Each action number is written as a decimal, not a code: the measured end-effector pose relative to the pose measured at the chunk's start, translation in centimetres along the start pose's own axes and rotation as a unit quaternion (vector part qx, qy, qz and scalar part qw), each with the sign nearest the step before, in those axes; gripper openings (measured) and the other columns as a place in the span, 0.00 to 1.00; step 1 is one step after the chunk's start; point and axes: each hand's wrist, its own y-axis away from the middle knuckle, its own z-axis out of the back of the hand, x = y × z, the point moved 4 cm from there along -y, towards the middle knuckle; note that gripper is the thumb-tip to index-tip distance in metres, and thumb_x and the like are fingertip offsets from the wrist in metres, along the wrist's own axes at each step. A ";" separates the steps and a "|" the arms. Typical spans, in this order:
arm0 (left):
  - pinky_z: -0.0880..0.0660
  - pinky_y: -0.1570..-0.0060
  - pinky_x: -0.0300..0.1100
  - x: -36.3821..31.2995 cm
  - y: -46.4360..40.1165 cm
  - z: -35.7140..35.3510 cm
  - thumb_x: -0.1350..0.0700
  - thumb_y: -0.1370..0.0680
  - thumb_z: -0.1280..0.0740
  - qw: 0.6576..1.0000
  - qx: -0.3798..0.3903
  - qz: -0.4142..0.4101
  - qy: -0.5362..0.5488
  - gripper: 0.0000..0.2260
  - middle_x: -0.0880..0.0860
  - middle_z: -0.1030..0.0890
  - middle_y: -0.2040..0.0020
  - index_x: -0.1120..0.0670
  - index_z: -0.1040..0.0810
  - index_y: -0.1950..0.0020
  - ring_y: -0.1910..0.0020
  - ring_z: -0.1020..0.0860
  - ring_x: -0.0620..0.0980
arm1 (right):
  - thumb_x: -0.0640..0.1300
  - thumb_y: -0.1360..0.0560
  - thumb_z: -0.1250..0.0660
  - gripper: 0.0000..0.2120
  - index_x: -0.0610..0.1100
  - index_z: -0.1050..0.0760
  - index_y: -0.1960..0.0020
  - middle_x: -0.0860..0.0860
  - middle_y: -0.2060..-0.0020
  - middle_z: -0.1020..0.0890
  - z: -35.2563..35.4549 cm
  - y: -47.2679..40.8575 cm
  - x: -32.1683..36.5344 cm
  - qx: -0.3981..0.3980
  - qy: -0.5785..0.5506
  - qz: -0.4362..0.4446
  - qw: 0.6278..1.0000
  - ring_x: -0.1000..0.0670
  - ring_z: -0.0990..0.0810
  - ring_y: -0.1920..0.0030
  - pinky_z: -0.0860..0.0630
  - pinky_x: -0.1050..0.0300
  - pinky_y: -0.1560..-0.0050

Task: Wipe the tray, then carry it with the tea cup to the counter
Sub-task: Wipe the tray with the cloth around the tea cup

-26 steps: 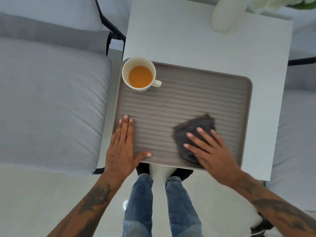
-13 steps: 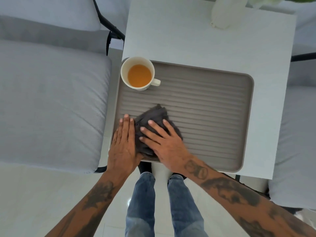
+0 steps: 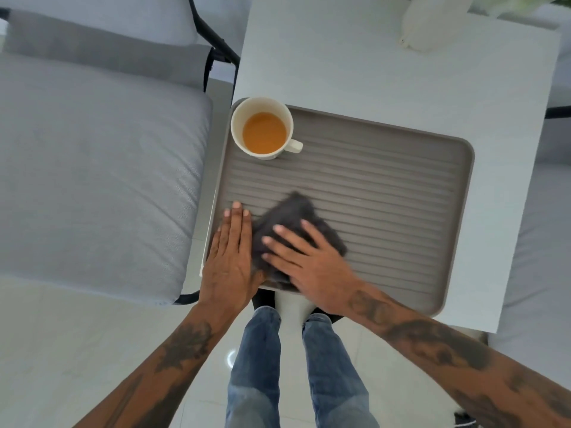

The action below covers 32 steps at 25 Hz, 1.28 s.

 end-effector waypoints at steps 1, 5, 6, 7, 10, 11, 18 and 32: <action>0.44 0.23 0.55 0.0 0.0 0.0 0.42 0.26 0.30 1.000 -0.008 -0.002 -0.006 0.46 0.63 0.49 0.19 0.64 0.48 0.20 0.19 0.49 0.61 | 0.48 0.23 0.38 0.25 0.50 0.34 0.25 0.51 0.23 0.35 -0.1 -1.7 0.4 0.005 -0.007 0.007 1.000 0.44 0.42 0.22 0.43 0.34 0.26; 0.50 0.22 0.52 0.1 -0.1 0.0 0.26 0.29 0.43 1.000 0.021 0.011 0.000 0.52 0.60 0.54 0.18 0.61 0.53 0.19 0.19 0.54 0.58 | 0.45 0.23 0.42 0.27 0.51 0.37 0.24 0.52 0.22 0.37 0.3 5.0 -2.7 0.040 0.042 -0.047 0.997 0.45 0.44 0.21 0.42 0.34 0.26; 0.50 0.22 0.51 0.2 -0.2 0.0 0.23 0.30 0.47 0.999 0.030 0.017 0.002 0.54 0.59 0.55 0.17 0.60 0.54 0.18 0.18 0.54 0.57 | 0.44 0.24 0.43 0.29 0.51 0.39 0.23 0.52 0.22 0.37 0.7 8.5 -3.9 0.043 0.050 -0.066 0.996 0.45 0.44 0.21 0.42 0.34 0.26; 0.50 0.22 0.51 0.1 -0.2 0.0 0.22 0.30 0.49 0.999 0.033 0.019 0.003 0.54 0.58 0.55 0.17 0.60 0.55 0.18 0.18 0.54 0.57 | 0.44 0.24 0.43 0.30 0.51 0.42 0.22 0.52 0.23 0.36 0.9 12.0 -5.2 0.048 0.054 -0.087 0.994 0.44 0.44 0.21 0.42 0.33 0.27; 0.49 0.23 0.53 0.2 -0.1 0.0 0.23 0.30 0.50 0.999 0.032 0.017 0.005 0.53 0.59 0.55 0.17 0.60 0.55 0.19 0.19 0.55 0.57 | 0.45 0.21 0.46 0.28 0.51 0.45 0.22 0.49 0.23 0.35 1.6 17.6 -6.8 0.047 0.026 -0.162 0.985 0.42 0.44 0.21 0.38 0.32 0.29; 0.49 0.22 0.53 0.2 -0.1 -0.1 0.23 0.30 0.49 0.999 0.034 0.015 0.004 0.53 0.59 0.55 0.17 0.61 0.55 0.19 0.19 0.55 0.58 | 0.45 0.21 0.46 0.27 0.51 0.43 0.22 0.49 0.23 0.35 1.6 16.8 -6.4 0.034 0.013 -0.171 0.985 0.42 0.43 0.21 0.37 0.31 0.30; 0.47 0.23 0.53 -0.3 -0.2 0.1 0.38 0.26 0.32 1.000 0.009 0.006 -0.020 0.47 0.63 0.48 0.19 0.65 0.48 0.20 0.20 0.49 0.61 | 0.50 0.19 0.43 0.23 0.53 0.36 0.24 0.53 0.22 0.38 0.0 -1.5 0.6 -0.018 -0.025 -0.056 0.998 0.46 0.43 0.21 0.44 0.34 0.25; 0.52 0.22 0.51 -0.2 -0.4 -0.3 0.24 0.29 0.53 0.999 0.041 -0.004 -0.017 0.53 0.62 0.53 0.18 0.64 0.52 0.19 0.19 0.52 0.61 | 0.51 0.19 0.44 0.24 0.49 0.36 0.24 0.48 0.23 0.37 0.1 2.8 -1.6 -0.022 0.004 -0.142 0.990 0.41 0.42 0.22 0.42 0.30 0.27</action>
